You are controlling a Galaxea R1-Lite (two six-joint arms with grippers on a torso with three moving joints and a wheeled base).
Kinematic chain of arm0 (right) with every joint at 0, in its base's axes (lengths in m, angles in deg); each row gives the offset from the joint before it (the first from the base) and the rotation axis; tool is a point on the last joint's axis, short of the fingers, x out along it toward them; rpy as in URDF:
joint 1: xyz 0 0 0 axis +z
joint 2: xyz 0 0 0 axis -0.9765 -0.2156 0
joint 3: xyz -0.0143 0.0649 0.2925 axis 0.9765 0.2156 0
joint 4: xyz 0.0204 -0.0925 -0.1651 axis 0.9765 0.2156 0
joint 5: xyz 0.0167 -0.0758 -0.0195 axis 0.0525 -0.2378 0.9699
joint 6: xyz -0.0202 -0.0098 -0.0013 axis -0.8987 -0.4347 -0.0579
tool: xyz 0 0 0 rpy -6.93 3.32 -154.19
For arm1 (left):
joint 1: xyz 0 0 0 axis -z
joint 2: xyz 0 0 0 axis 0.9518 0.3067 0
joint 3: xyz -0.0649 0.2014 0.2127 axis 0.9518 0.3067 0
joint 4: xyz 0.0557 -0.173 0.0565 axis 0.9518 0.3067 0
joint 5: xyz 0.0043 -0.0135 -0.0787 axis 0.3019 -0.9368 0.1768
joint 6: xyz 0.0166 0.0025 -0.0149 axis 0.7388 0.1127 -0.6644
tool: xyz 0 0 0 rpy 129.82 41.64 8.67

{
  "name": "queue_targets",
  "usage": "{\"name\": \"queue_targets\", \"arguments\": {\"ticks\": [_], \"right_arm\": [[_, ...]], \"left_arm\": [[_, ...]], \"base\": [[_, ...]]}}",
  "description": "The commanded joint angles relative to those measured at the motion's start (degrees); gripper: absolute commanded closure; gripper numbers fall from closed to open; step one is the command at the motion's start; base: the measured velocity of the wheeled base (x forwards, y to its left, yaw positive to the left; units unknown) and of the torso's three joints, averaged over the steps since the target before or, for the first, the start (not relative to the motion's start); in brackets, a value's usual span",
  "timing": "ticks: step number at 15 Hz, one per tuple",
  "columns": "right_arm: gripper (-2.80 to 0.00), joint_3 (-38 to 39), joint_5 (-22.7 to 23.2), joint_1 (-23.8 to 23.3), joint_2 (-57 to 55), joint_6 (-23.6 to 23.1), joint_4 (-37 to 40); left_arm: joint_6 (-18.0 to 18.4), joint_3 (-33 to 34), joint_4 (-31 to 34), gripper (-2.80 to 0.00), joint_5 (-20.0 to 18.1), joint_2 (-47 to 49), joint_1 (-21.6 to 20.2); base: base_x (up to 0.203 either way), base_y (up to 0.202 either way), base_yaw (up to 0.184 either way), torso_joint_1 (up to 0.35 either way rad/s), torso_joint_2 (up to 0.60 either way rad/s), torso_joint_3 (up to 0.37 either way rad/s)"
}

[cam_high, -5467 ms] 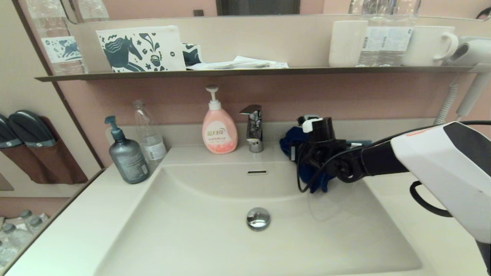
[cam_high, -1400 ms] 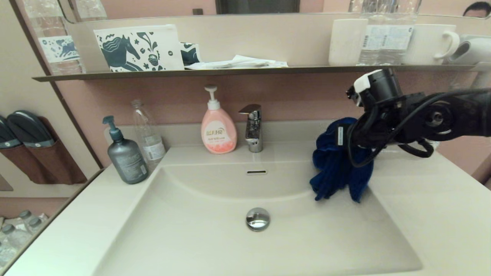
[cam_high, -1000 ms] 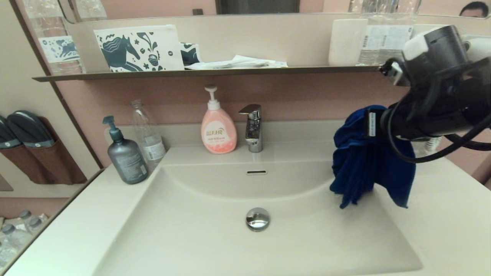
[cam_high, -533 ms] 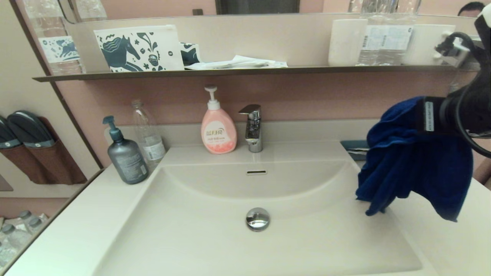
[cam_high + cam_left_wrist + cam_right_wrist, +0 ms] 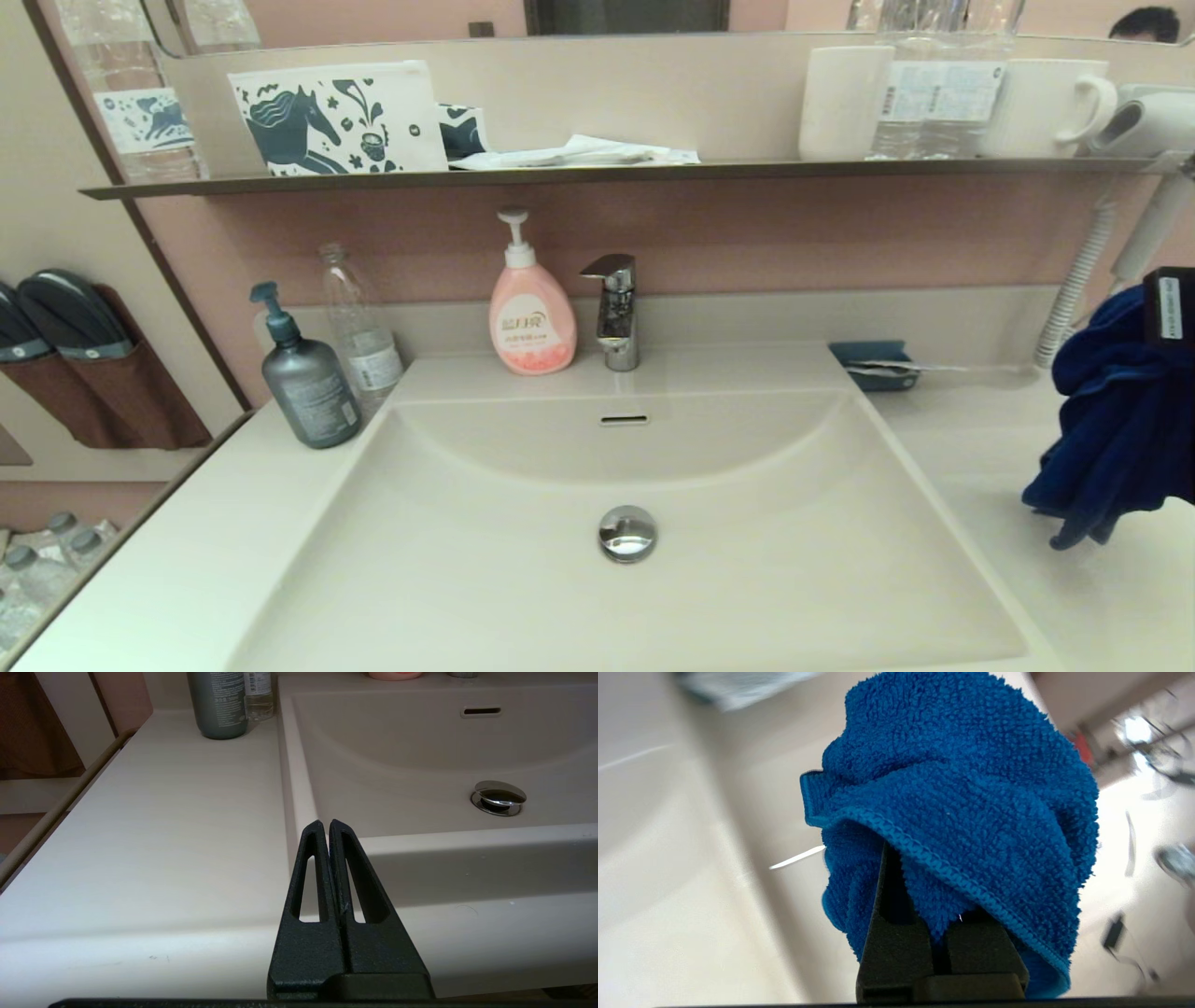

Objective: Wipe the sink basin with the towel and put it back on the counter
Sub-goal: Wipe the sink

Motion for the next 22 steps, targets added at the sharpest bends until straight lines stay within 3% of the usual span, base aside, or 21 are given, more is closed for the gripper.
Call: {"name": "queue_targets", "arguments": {"ticks": [1, 10, 22], "right_arm": [[0.0, 0.1, 0.4, -3.5, -2.2, -0.5, 0.2], [0.0, 9.0, 1.9, -6.9, -5.2, -0.6, -0.5], [0.0, 17.9, 5.9, -8.1, -10.8, 2.6, -9.1]], "left_arm": [[0.1, 0.0, 0.0, 0.0, 0.0, 0.1, 0.0], [0.0, 0.0, 0.0, 0.0, 0.0, 0.1, 0.0], [0.0, 0.0, 0.0, 0.0, 0.0, 0.1, 0.0]], "base": [[0.0, 0.0, 0.0, 0.0, 0.0, 0.0], [0.0, 0.0, 0.0, 0.0, 0.0, 0.0], [0.0, 0.0, 0.0, 0.0, 0.0, 0.0]]}}
